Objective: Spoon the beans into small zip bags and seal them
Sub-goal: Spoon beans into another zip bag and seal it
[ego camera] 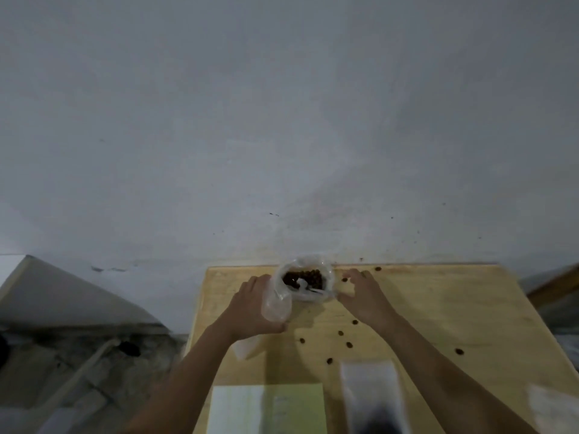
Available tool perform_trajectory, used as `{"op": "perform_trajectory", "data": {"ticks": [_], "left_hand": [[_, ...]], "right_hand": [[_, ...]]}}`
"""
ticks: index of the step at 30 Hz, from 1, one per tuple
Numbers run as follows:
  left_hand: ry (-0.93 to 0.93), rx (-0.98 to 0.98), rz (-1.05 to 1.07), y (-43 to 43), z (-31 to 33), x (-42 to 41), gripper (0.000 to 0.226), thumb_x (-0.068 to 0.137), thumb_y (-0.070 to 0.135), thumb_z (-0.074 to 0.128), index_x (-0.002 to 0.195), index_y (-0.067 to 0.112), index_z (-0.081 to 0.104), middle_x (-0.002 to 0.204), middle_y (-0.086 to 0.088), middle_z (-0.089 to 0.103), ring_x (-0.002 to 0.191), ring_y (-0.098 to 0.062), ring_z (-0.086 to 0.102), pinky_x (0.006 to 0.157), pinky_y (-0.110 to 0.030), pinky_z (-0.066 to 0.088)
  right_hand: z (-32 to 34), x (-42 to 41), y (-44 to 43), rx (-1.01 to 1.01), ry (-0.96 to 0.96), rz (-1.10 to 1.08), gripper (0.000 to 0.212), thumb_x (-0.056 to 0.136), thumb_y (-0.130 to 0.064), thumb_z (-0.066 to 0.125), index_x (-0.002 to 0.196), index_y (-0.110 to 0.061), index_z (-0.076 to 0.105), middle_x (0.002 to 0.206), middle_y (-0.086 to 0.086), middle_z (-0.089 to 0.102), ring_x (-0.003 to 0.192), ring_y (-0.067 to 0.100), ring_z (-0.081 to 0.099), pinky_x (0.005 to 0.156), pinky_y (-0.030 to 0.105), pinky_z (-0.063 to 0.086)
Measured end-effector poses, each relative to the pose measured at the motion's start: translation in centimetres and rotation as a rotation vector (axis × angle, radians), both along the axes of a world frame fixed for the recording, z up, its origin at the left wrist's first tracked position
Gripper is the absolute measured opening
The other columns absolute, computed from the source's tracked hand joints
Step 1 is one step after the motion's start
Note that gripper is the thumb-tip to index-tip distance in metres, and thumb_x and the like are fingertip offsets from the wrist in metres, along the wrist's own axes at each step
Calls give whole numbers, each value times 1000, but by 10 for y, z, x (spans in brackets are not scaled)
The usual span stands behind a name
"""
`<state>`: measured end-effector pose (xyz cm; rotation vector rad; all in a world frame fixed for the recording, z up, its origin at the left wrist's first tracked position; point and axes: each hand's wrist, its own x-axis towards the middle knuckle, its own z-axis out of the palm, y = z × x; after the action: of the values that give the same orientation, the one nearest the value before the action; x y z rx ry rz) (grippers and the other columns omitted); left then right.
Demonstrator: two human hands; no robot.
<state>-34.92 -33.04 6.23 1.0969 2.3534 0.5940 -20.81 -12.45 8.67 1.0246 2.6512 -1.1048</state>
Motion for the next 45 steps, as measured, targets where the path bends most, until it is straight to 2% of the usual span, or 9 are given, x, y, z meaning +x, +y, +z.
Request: {"op": "perform_trajectory", "data": {"ticks": [4,9,15,19,24,28,32,37,45], "left_hand": [[-101,-15,-24,8,-22,-8,102,47,70,63,130,22,30,122,5,30,118,-18,34,94,-36,39],[-305,-34,-34,17,-34,-18,122,46,70,72,145,30,13,149,12,8,138,-16,19,109,-44,31],[-418,29,-38,27,-41,-25,116,52,56,80,146,28,19,146,11,15,130,-9,22,101,-26,28],[-388,126,-23,26,-48,-25,106,62,40,85,146,36,20,143,12,16,131,-6,20,101,-24,25],[-328,193,6,24,-50,-20,102,59,49,84,142,45,24,145,17,14,133,-4,20,107,-31,30],[-231,267,35,25,-46,-11,103,52,60,75,141,39,27,148,16,12,141,-6,11,112,-39,29],[-124,327,-20,26,-43,-1,100,53,65,73,135,46,20,146,20,7,144,-10,7,114,-42,27],[-125,256,6,21,-51,-1,111,52,70,74,143,41,19,152,15,1,144,-13,10,110,-51,31],[-103,113,7,16,-58,-3,130,49,72,74,149,31,3,154,11,-3,144,-12,3,114,-51,20]], "right_hand": [[-24,-13,-9,-11,-13,-79,33,88,-17,59,119,-8,52,105,12,59,93,23,58,74,28,45],[-28,-24,-13,24,274,-269,5,82,-4,66,81,-1,69,79,6,64,66,0,51,65,1,40],[-37,-39,-14,-231,376,-368,18,91,-20,59,102,-8,69,88,5,68,83,17,64,82,32,53],[-44,-46,-19,-434,454,-518,20,94,-17,53,103,-4,66,84,2,66,81,17,65,86,36,54],[-29,-32,-18,-167,610,-495,23,97,-18,47,98,-7,66,83,-3,65,80,11,63,76,17,52],[-33,-16,-15,-55,647,-474,19,97,-16,46,97,-13,65,86,-4,63,83,12,61,79,24,50],[-46,-17,-20,-355,627,-664,19,97,-10,45,90,-8,63,77,3,61,78,20,59,79,31,51],[-55,-28,-21,-610,602,-874,20,95,-7,49,82,-7,64,84,8,65,81,20,64,70,19,56],[-44,-11,-8,-676,652,-998,22,93,-5,52,75,-7,64,78,9,63,70,18,63,59,14,55]]}}
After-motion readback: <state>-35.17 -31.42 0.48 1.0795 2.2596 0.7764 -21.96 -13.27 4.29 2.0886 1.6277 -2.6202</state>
